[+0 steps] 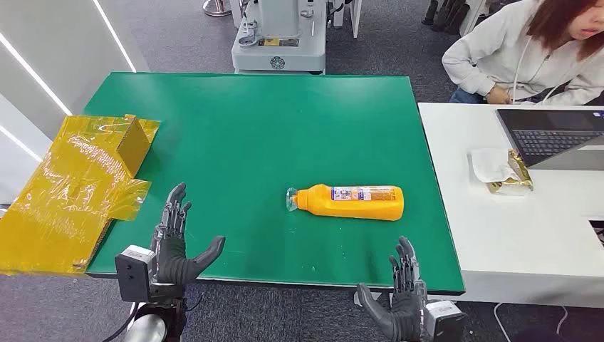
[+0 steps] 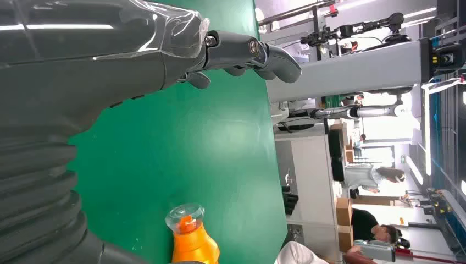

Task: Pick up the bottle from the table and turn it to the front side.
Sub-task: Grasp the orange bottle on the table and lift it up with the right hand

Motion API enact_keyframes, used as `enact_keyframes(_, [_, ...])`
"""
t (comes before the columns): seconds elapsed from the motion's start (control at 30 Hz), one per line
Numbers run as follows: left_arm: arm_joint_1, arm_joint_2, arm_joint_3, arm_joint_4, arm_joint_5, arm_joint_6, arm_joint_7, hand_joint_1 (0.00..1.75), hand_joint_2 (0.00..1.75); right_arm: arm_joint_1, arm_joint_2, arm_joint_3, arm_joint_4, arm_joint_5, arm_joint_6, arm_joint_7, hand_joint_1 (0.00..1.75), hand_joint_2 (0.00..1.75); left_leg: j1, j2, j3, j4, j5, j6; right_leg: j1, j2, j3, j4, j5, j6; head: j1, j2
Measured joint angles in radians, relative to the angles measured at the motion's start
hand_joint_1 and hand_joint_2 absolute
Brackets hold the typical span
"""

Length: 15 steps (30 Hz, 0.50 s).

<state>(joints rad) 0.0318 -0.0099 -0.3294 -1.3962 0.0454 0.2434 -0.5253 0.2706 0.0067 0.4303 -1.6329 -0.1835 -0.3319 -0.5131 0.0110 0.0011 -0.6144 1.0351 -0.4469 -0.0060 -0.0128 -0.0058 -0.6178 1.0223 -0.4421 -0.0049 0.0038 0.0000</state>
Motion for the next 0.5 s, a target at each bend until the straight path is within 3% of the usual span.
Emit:
enact_keyframes(0.33, [0.0,-0.001,-0.003,0.0,0.0,0.0,0.0,0.0,1.75,-0.004,-0.001,0.0,0.006,0.006,0.002,-0.007,0.0,1.75,0.0,0.0,0.0,0.0,0.0,0.0,0.0,0.0,0.0,0.0,0.0,0.0,0.0,0.0])
enact_keyframes(0.5, [-0.006,-0.013,-0.005,0.002,-0.008,-0.003,0.001,0.0,1.75,-0.012,-0.011,-0.004,-0.008,0.096,-0.018,-0.01,0.0,1.75,0.0,0.0,0.0,0.0,0.0,0.0,0.0,0.0,0.0,0.0,0.0,0.0,0.0,0.0])
